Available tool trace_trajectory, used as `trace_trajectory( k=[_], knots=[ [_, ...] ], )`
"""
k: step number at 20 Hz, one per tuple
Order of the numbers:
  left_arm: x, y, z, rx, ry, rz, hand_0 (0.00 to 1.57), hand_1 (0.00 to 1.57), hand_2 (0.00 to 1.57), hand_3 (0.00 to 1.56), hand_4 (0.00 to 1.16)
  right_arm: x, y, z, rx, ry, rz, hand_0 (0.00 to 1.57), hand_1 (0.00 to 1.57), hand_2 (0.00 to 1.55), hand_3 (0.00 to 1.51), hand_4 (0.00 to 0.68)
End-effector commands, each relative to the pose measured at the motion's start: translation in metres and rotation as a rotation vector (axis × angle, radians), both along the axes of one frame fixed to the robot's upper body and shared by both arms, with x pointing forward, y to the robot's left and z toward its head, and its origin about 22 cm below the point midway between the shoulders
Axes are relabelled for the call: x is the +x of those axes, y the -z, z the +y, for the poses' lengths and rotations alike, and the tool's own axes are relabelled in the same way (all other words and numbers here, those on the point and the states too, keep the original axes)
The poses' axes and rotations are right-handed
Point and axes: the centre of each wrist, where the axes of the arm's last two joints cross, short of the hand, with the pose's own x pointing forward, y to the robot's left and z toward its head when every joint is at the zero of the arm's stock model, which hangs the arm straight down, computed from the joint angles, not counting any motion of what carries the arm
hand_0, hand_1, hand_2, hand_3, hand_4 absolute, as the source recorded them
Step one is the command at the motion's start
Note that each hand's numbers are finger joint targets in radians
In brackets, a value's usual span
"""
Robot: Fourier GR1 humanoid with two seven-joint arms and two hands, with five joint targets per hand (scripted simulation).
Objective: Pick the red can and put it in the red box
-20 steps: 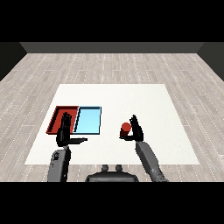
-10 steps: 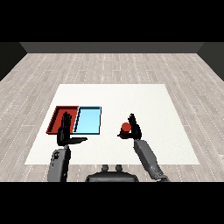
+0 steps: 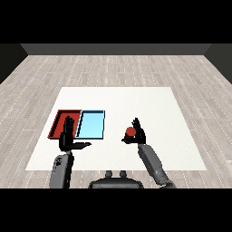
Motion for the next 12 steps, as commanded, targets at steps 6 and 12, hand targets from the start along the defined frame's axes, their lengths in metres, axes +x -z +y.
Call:
trace_trajectory(
  k=[6,12],
  knots=[
    [-0.001,0.023,-0.004,-0.007,-0.015,0.002,0.00,0.00,0.00,0.00,0.00,0.010,0.007,0.011,-0.025,-0.021,-0.003,0.00,0.00,0.00,0.00,0.000],
    [-0.008,0.004,0.011,0.001,0.001,-0.001,0.00,0.00,0.00,0.00,0.00,0.012,0.013,0.013,-0.027,0.042,0.037,0.81,0.81,0.92,0.80,0.000]
  ],
)
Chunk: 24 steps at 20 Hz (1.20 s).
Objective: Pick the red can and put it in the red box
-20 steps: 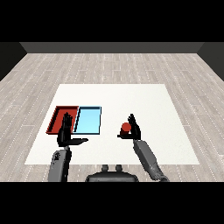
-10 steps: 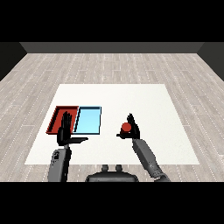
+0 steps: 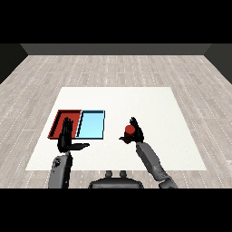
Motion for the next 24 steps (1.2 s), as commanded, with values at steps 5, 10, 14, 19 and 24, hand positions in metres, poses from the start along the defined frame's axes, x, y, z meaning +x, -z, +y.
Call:
trace_trajectory(
  k=[5,10,14,19,24],
  knots=[
    [-0.001,-0.008,0.007,0.001,0.003,0.005,0.00,0.00,0.00,0.00,0.00,0.011,-0.001,-0.004,-0.092,0.058,-0.002,1.49,1.49,1.47,1.44,0.663],
    [-0.010,-0.002,-0.004,0.022,0.002,-0.003,0.00,0.00,0.00,0.00,0.00,0.001,-0.036,0.000,-0.152,0.051,-0.020,1.48,1.48,1.46,1.43,0.664],
    [0.004,-0.006,-0.008,0.008,0.012,-0.009,0.00,0.00,0.00,0.00,0.00,0.011,-0.023,0.005,-0.187,0.043,-0.064,1.46,1.46,1.45,1.42,0.649],
    [0.006,0.004,-0.014,0.009,0.044,0.000,0.00,0.00,0.00,0.00,0.00,-0.009,-0.047,0.013,-0.153,0.063,-0.118,1.46,1.46,1.45,1.41,0.659],
    [0.003,0.011,-0.028,0.072,0.068,0.023,0.00,0.00,0.00,0.00,0.00,-0.028,-0.069,0.003,-0.157,0.051,-0.172,1.43,1.43,1.44,1.41,0.649]
  ],
)
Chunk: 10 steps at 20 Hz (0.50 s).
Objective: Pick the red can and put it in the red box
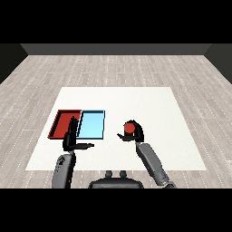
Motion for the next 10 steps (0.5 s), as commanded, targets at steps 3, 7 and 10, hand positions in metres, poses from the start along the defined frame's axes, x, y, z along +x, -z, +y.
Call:
trace_trajectory(
  k=[3,7,10],
  knots=[
    [0.008,0.003,-0.026,0.017,0.086,0.015,0.00,0.00,0.00,0.00,0.00,0.008,-0.026,0.008,0.011,-0.019,-0.052,1.44,1.44,1.44,1.41,0.648],
    [0.015,-0.007,-0.066,-0.010,0.126,0.061,0.00,0.00,0.00,0.00,0.00,0.007,-0.035,-0.012,0.010,-0.018,-0.071,1.43,1.43,1.44,1.42,0.653],
    [0.022,-0.014,-0.077,-0.013,0.192,0.083,0.00,0.00,0.00,0.00,0.00,-0.012,-0.028,0.025,0.051,-0.027,-0.094,1.43,1.43,1.44,1.42,0.649]
  ],
)
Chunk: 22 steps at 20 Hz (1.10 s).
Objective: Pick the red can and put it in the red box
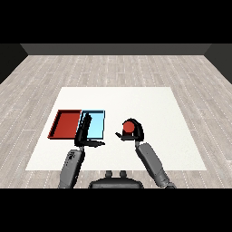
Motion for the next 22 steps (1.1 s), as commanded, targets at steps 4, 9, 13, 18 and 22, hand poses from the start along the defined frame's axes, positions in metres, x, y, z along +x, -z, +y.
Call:
trace_trajectory(
  k=[4,9,13,18,22],
  knots=[
    [0.004,-0.003,-0.031,-0.011,0.054,0.030,0.00,0.00,0.00,0.00,0.00,0.014,-0.014,0.004,0.022,-0.020,-0.034,1.42,1.42,1.44,1.42,0.662],
    [0.006,-0.013,-0.050,-0.040,0.118,0.035,0.00,0.00,0.00,0.00,0.00,0.030,-0.010,0.002,0.007,-0.019,-0.053,1.42,1.42,1.44,1.42,0.662],
    [-0.004,-0.003,-0.063,-0.020,0.146,0.046,0.00,0.00,0.00,0.00,0.00,0.017,-0.020,0.018,0.007,-0.055,-0.061,1.41,1.41,1.42,1.40,0.635],
    [-0.001,-0.004,-0.091,-0.005,0.159,0.037,0.00,0.00,0.00,0.00,0.00,0.030,-0.053,0.031,0.023,-0.094,-0.082,1.38,1.38,1.41,1.40,0.625],
    [0.015,-0.024,-0.092,0.014,0.138,0.043,0.00,0.00,0.00,0.00,0.00,0.006,-0.045,0.031,0.036,-0.099,-0.107,1.40,1.40,1.41,1.40,0.615]
  ],
)
